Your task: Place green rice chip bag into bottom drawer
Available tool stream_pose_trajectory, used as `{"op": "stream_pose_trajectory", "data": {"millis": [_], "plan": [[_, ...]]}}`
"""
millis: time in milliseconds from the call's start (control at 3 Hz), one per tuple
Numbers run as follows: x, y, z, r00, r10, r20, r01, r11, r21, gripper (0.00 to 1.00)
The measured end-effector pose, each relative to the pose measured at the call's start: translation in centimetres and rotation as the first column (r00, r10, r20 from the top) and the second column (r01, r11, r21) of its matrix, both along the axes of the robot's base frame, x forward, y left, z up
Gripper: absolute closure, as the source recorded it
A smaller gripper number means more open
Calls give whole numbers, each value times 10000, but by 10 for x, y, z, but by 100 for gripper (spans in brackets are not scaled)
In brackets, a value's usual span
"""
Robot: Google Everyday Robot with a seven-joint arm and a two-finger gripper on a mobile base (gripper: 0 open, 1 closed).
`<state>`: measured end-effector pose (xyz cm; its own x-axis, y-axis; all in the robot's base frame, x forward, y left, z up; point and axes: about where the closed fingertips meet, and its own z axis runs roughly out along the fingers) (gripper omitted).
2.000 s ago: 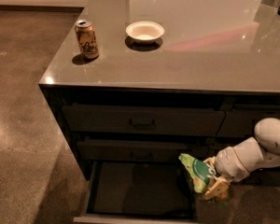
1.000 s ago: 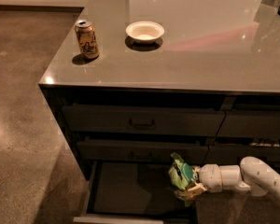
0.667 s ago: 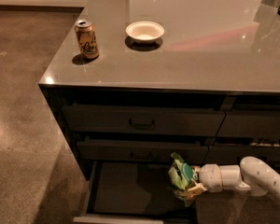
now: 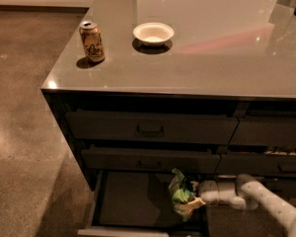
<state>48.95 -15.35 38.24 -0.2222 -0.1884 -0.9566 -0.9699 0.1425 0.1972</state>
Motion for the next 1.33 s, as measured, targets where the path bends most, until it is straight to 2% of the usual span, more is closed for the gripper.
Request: {"op": "stream_pose_trajectory", "data": {"millis": [333,667,1000,1333], "plan": [[2,17,-62,9995,151,-293,-142,9994,330,100],[5,24,-90,9994,108,-323,-83,9971,753,100],[6,23,-94,9996,48,-288,-25,9969,782,100],[16,33,-91,9943,-99,1066,-38,9919,1271,100]]}}
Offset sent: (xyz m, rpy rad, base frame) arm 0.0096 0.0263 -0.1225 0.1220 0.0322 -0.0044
